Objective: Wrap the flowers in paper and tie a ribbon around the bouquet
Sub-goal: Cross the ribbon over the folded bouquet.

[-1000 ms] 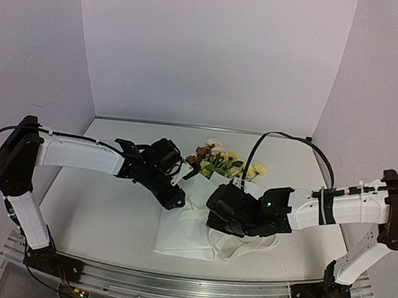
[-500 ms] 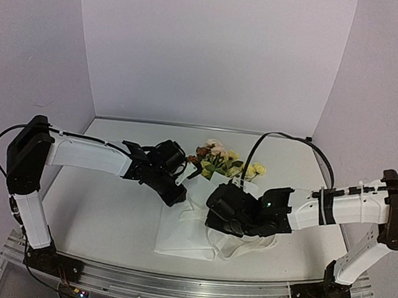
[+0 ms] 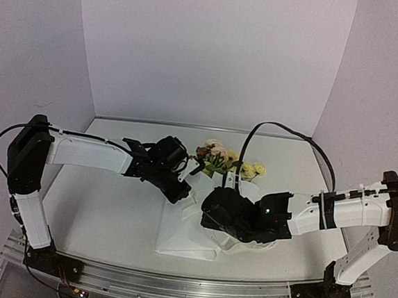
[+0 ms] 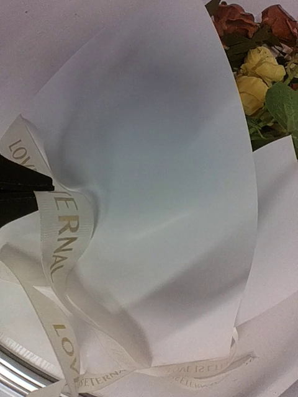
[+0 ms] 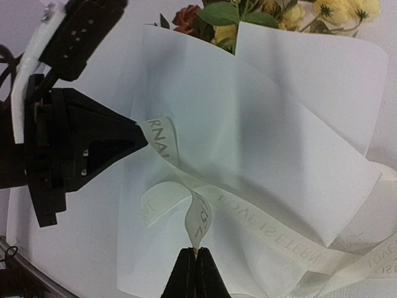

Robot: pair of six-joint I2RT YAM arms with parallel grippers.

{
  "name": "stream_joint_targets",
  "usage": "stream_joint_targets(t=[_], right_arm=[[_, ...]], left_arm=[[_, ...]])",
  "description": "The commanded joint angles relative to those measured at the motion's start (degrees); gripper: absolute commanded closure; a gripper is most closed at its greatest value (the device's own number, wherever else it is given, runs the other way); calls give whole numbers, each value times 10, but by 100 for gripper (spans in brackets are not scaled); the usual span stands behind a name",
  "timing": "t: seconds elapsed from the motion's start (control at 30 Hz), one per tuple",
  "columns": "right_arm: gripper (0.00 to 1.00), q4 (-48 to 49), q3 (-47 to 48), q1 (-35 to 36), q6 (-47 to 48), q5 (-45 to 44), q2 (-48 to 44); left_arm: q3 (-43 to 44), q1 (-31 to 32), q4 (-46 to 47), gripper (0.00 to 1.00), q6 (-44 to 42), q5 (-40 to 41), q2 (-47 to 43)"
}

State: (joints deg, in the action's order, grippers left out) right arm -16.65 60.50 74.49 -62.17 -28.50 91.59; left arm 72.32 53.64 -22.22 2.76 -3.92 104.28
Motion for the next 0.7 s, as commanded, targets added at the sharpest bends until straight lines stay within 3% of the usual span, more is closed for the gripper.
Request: stream_joint_targets(t=[0.0, 0.4, 0.67], right_arm=[[100, 35, 32, 28, 88, -109, -20], [100, 65, 73, 19, 83, -1, 75], [100, 221, 2, -40, 62, 109, 97]], left_arm=[[30, -17, -15, 100, 19, -56, -29], [44, -62, -45, 100, 44, -157, -33], [40, -68, -43, 100, 44, -194, -42]])
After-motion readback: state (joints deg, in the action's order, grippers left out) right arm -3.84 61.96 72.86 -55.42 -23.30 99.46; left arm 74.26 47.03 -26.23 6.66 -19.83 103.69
